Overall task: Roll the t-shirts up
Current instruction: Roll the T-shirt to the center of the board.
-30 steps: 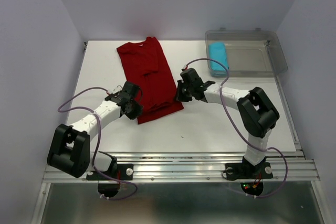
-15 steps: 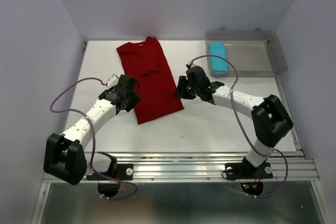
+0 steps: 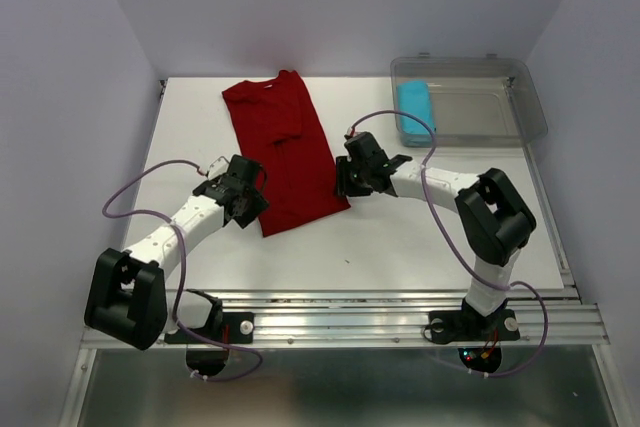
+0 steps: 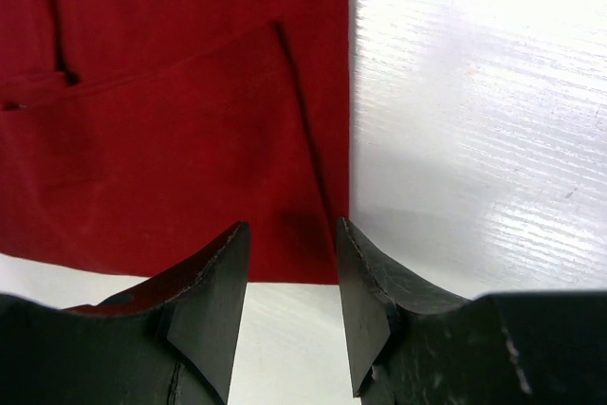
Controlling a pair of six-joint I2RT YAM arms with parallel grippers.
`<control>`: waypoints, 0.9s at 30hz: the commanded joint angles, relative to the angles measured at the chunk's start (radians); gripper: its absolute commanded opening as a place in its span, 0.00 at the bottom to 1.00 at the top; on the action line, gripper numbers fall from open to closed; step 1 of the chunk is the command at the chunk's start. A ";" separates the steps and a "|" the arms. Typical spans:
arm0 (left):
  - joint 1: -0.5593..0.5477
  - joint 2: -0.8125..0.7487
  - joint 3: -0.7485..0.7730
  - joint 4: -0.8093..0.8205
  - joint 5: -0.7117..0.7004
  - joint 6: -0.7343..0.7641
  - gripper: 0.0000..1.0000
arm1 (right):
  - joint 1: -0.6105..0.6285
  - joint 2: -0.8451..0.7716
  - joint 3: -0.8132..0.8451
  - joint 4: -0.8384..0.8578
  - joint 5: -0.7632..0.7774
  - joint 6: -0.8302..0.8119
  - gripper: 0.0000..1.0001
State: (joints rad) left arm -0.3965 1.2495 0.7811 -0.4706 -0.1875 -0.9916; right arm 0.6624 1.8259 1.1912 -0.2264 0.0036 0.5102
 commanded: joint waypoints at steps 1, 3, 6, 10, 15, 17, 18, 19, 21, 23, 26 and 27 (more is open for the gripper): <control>0.010 0.030 -0.040 0.020 -0.003 0.010 0.49 | 0.005 0.032 0.067 -0.048 0.006 -0.070 0.47; 0.010 0.025 -0.061 0.029 -0.003 0.002 0.49 | 0.005 0.044 0.074 -0.056 -0.005 -0.073 0.47; 0.010 0.024 -0.083 0.041 -0.003 -0.005 0.47 | 0.005 0.050 0.076 -0.054 -0.039 -0.073 0.45; 0.010 0.044 -0.112 0.055 0.005 -0.007 0.44 | 0.005 0.055 0.082 -0.054 -0.053 -0.072 0.39; 0.011 0.047 -0.146 0.112 0.029 -0.013 0.41 | 0.005 0.062 0.091 -0.053 -0.057 -0.075 0.34; 0.010 0.051 -0.152 0.122 0.031 -0.015 0.38 | 0.005 0.062 0.091 -0.054 -0.054 -0.072 0.29; 0.011 0.053 -0.152 0.131 0.036 -0.013 0.36 | 0.005 0.065 0.093 -0.054 -0.054 -0.072 0.28; 0.012 0.060 -0.148 0.136 0.037 -0.010 0.33 | 0.005 0.065 0.094 -0.053 -0.054 -0.070 0.25; 0.012 0.068 -0.146 0.151 0.048 -0.007 0.32 | 0.005 0.067 0.094 -0.053 -0.056 -0.070 0.21; 0.012 0.068 -0.143 0.167 0.057 -0.005 0.31 | 0.005 0.067 0.096 -0.053 -0.056 -0.070 0.20; 0.012 0.068 -0.138 0.179 0.066 -0.001 0.32 | 0.005 0.072 0.099 -0.053 -0.056 -0.068 0.22; 0.012 0.068 -0.137 0.181 0.068 0.002 0.34 | 0.005 0.073 0.102 -0.053 -0.056 -0.070 0.24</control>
State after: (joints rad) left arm -0.3904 1.3193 0.6395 -0.3187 -0.1268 -1.0008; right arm 0.6624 1.8923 1.2476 -0.2852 -0.0441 0.4484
